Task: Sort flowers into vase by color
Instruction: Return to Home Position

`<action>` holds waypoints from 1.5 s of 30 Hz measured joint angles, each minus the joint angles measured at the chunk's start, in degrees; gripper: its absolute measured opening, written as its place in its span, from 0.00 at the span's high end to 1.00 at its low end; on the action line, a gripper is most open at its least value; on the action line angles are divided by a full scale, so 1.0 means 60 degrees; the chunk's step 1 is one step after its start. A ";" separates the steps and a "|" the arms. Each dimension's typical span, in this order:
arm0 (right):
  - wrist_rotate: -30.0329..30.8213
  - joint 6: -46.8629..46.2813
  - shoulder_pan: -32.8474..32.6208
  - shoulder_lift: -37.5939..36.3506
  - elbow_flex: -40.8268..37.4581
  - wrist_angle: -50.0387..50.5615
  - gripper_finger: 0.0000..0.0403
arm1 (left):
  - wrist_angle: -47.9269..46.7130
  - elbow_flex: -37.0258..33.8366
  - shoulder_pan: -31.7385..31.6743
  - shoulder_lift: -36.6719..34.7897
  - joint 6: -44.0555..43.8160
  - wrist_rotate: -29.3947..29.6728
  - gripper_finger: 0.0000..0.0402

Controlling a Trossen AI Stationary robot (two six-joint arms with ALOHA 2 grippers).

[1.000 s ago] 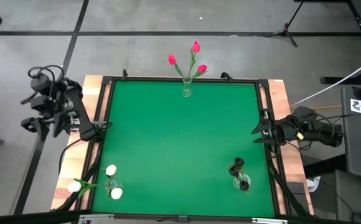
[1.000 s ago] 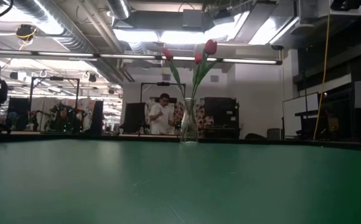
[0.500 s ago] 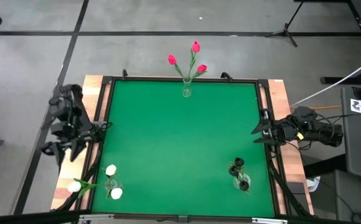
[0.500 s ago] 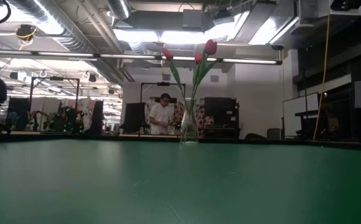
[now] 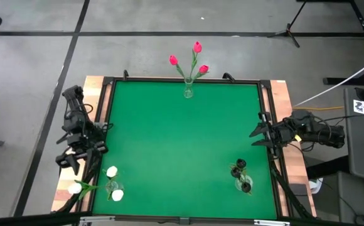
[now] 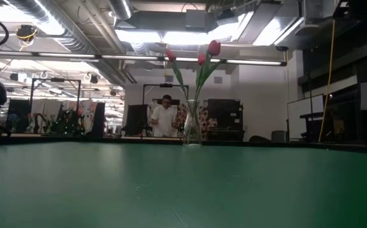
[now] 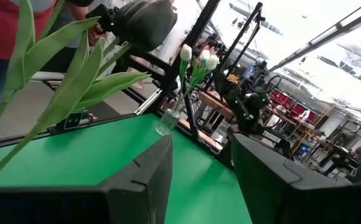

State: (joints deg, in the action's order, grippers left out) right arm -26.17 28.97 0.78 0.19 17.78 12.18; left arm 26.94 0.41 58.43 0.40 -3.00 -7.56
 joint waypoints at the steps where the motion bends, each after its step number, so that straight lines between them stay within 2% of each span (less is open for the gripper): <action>1: -0.0020 0.0000 0.0000 0.0003 0.0000 0.0016 0.59 | -0.0123 0.0008 0.0000 0.0007 0.0010 0.0167 0.49; 7: -0.0047 0.0104 0.0000 0.0000 0.0000 0.0277 0.59 | -0.0380 0.0003 -0.0260 0.0004 0.0583 0.0482 0.49; 12: -0.0020 0.0477 0.0000 -0.0001 -0.0326 0.0327 0.59 | -0.0536 0.0004 -0.0965 0.0004 0.1060 0.1189 0.49; 17: 0.0016 0.0289 0.0000 0.0001 -0.1554 -0.0673 0.59 | -0.1032 0.0006 -0.1965 0.0004 -0.0008 0.1204 0.49; 22: -0.0052 -0.0260 0.0000 0.0004 -0.2857 -0.2771 0.59 | -0.1613 0.0009 -0.3141 0.0001 -0.0514 0.1197 0.49; 26: -0.0009 -0.0220 0.0000 0.0007 -0.2840 -0.2798 0.59 | -0.2174 0.0010 -0.4216 0.0004 -0.0738 0.1150 0.49; 30: 0.0080 0.0324 0.0000 0.0003 -0.2846 -0.2785 0.59 | -0.2648 0.0010 -0.5312 0.0004 -0.1028 0.0781 0.49; 33: 0.0744 0.0787 0.0000 0.0006 -0.2856 -0.2724 0.59 | -0.2691 0.0010 -0.6165 0.0004 -0.1124 -0.0025 0.49; 40: 0.3099 0.1289 0.0000 0.0006 -0.2867 -0.2404 0.59 | -0.3593 0.0014 -0.8129 0.0004 -0.1905 -0.1742 0.49; 45: 0.3581 0.1293 0.0000 0.0094 -0.2878 -0.2316 0.59 | -0.3677 0.0014 -0.9198 0.0000 -0.1670 -0.2405 0.49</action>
State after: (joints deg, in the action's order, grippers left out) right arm -4.69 36.73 0.78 0.75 0.51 -1.72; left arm 4.88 0.49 3.25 0.40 -13.02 -21.99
